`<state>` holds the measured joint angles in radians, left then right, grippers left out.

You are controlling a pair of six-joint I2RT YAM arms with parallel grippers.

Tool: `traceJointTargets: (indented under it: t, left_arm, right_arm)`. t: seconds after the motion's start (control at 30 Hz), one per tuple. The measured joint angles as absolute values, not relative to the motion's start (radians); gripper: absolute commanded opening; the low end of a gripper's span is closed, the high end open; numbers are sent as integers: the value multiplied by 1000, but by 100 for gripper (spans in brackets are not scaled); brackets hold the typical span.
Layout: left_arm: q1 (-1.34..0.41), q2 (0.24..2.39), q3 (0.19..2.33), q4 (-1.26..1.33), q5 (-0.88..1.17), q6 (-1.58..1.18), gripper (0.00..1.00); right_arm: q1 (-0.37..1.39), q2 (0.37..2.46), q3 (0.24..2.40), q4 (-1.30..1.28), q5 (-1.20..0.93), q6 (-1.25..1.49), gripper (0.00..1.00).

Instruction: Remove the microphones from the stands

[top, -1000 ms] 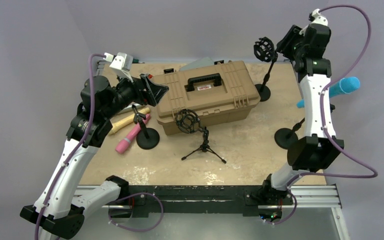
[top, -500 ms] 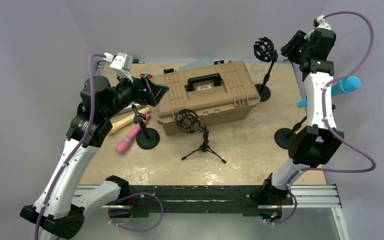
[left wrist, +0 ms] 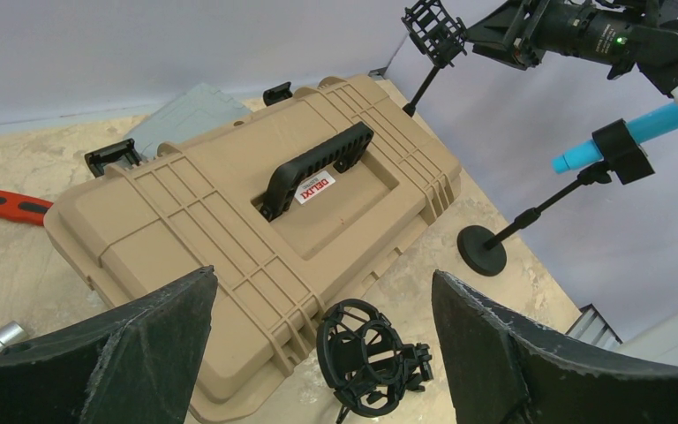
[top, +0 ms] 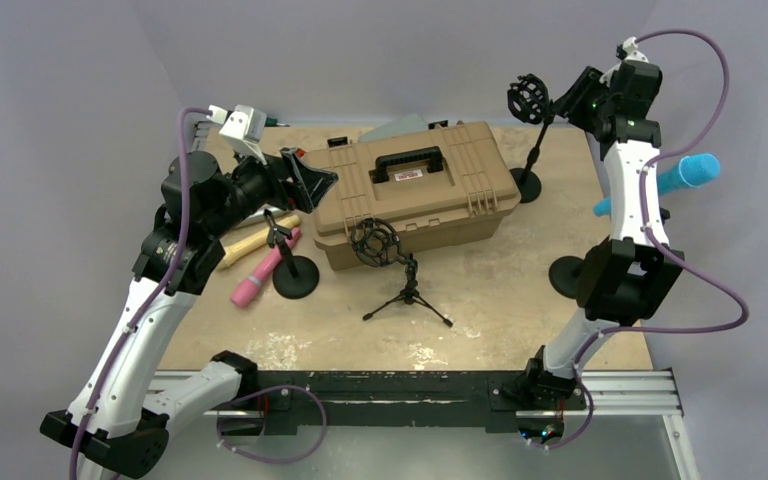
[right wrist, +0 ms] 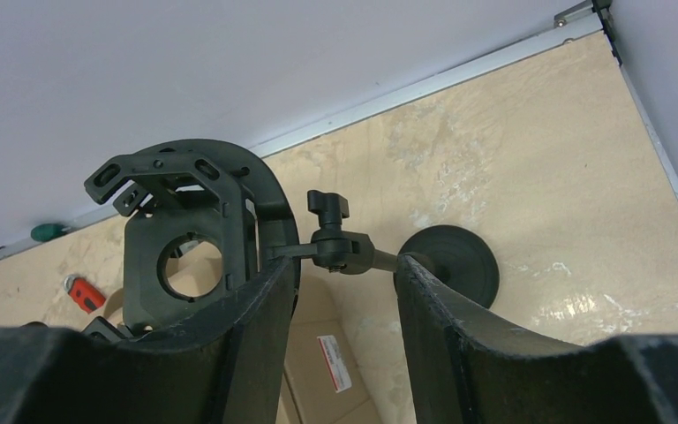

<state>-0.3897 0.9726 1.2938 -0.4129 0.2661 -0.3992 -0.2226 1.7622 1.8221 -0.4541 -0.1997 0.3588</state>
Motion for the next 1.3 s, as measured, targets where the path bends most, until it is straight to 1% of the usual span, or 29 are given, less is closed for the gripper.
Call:
traceJointTargets:
  t: [0.4,0.6,0.93,1.1,1.3]
  left_arm:
    - [-390,973,1294,-413,266,-399,89]
    - [-390,973,1294,-413,266,-399,89]
    - [-390,973,1294,-413,266,-399,89]
    - [-390,973,1294,-413,267,-399,89]
    - [-390,973,1294,-413,268,-399,89]
  right_arm:
    - [-219,1794,1822,-448,-197,359,44]
    - [-200,1811,1822,-436,-161,358,41]
    - [-184,1811,1826,-434,-97,354,41]
    - [-183,1811,1892,-495,-62,347,40]
    - [-184,1811,1961,-508,-43,347,39]
